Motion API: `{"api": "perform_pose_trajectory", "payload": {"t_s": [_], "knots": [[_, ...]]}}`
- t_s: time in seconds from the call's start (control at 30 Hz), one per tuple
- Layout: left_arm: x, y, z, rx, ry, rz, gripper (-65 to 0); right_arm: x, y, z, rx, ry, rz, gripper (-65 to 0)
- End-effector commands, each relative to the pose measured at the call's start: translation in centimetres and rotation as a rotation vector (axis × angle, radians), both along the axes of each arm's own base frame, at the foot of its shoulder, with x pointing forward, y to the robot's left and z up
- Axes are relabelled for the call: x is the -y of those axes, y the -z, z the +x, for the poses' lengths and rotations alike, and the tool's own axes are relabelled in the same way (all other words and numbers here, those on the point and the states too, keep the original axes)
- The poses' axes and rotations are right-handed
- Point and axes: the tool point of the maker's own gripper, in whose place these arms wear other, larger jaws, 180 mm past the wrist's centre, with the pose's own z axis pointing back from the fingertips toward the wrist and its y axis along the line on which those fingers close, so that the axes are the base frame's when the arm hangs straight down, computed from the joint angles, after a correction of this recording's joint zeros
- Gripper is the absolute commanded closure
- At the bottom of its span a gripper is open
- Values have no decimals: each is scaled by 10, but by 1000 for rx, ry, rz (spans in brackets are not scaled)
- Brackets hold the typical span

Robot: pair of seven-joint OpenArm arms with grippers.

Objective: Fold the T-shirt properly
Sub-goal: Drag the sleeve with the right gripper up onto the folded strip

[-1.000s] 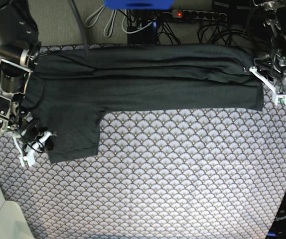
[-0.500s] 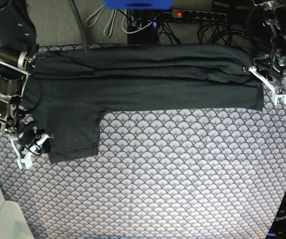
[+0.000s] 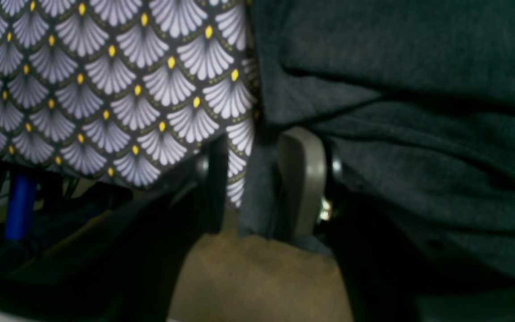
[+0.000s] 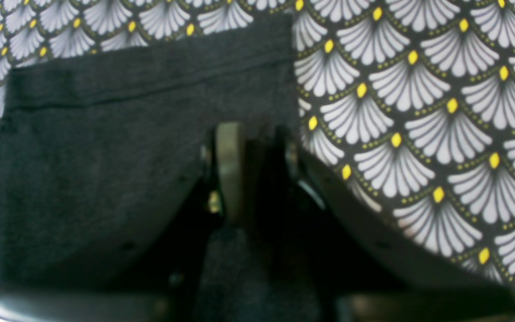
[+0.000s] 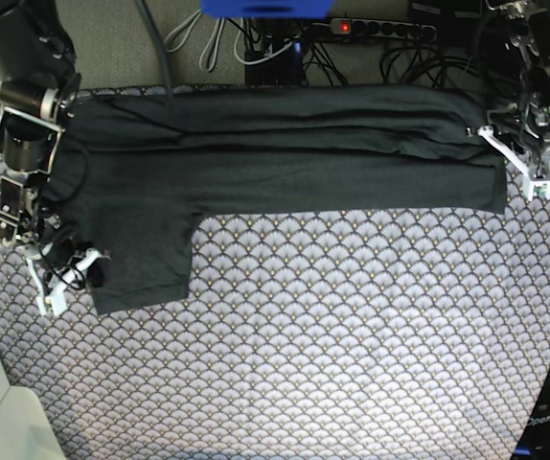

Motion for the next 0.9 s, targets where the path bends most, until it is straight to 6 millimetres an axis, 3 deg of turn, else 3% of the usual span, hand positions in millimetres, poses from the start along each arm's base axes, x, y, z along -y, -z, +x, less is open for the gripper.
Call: {"api": "perform_pose_trajectory", "payload": {"t_s": [0.0, 0.1, 0.2, 0.4, 0.63, 0.73, 0.87], "knots": [[-6, -10, 6, 32, 2, 23, -229, 1, 1, -2, -21, -15, -20, -69], [-6, -10, 6, 32, 2, 23, -229, 0, -3, -1, -6, -20, -30, -4], [-6, -10, 7, 33, 2, 23, -229, -8, -9, -2, 29, -39, -49, 0], [-6, -11, 9, 38, 2, 23, -229, -15, -52, -3, 140, -81, -160, 0], [-6, -13, 11, 46, 3, 23, -229, -27, -101, -18, 239, -118, -289, 0], [-6, -13, 12, 50, 3, 24, -229, -29, -105, -21, 246, -127, -304, 0], [-6, -16, 16, 58, 2, 23, -229, -25, -90, -14, 200, -114, -273, 0]]}}
